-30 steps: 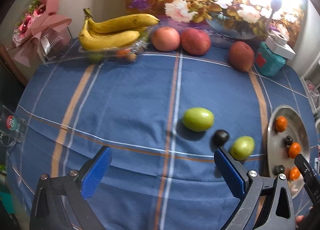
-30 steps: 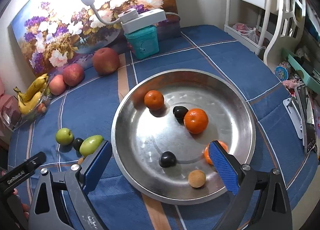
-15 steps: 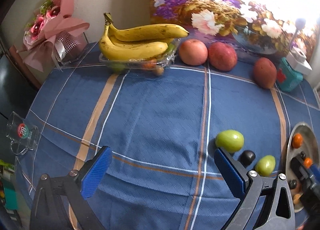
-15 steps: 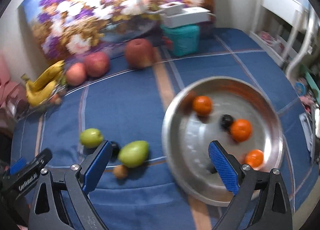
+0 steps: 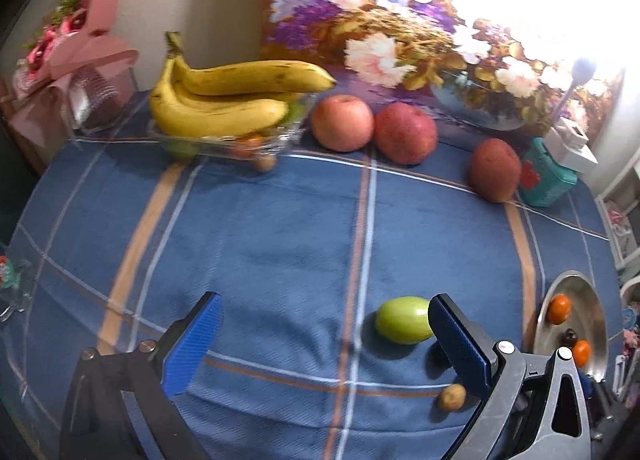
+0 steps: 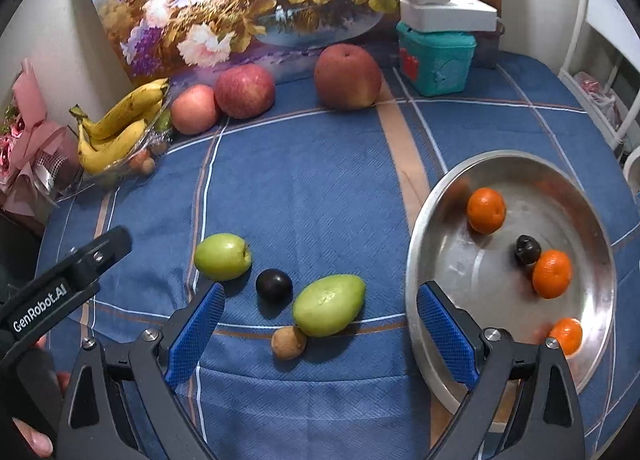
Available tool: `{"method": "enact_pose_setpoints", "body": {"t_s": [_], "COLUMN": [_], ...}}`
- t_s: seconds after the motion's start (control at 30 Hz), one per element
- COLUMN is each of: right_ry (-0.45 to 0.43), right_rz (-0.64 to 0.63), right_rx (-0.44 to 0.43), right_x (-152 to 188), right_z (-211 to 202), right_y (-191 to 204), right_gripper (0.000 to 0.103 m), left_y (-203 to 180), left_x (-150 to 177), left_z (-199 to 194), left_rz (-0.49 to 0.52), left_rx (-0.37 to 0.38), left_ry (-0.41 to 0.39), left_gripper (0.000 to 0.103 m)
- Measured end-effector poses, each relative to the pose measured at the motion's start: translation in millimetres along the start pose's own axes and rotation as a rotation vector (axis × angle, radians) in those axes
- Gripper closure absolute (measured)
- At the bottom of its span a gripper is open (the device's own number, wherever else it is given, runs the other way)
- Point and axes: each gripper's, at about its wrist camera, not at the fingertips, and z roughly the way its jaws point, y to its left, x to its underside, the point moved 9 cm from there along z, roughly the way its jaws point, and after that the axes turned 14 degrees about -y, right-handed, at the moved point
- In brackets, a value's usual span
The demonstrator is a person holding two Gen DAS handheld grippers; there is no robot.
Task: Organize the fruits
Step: 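Withdraw both open tools from the plate back to the remaining fruits, then grasp a green pear with the left tool while the right tool grasps another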
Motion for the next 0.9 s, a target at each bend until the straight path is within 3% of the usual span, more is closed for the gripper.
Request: {"method": "enact_pose_setpoints", "body": {"t_s": [0.13, 0.27, 0.33, 0.43, 0.57, 0.63, 0.8, 0.9], "right_ry": [0.035, 0.058, 0.055, 0.059, 0.067, 0.077, 0.095, 0.091], "right_rz": [-0.014, -0.035, -0.071, -0.100, -0.107, -0.112, -0.097, -0.096], "right_rx": [0.010, 0.032, 0.051, 0.062, 0.047, 0.044, 0.053, 0.047], "right_x": [8, 17, 19, 20, 22, 25, 30, 30], "right_z": [11, 21, 22, 24, 24, 27, 33, 36], "right_y": [-3, -7, -7, -5, -2, 1, -3, -4], "right_gripper": [0.006, 0.017, 0.017, 0.019, 0.039, 0.039, 0.039, 0.043], "left_y": [-20, -33, -39, -45, -50, -52, -54, -57], "left_x": [8, 22, 28, 33, 38, 40, 44, 43], "left_z": [14, 27, 33, 41, 45, 47, 49, 48], "left_rz": [-0.011, 0.040, 0.036, 0.008, 0.012, 0.003, -0.036, -0.020], "left_rx": [0.073, 0.055, 0.071, 0.098, 0.111, 0.116, 0.166, 0.170], "left_ry": [0.035, 0.067, 0.081, 0.106, 0.122, 0.131, 0.156, 0.152], "left_gripper": [0.000, 0.001, 0.002, 0.013, 0.016, 0.020, 0.050, 0.050]}}
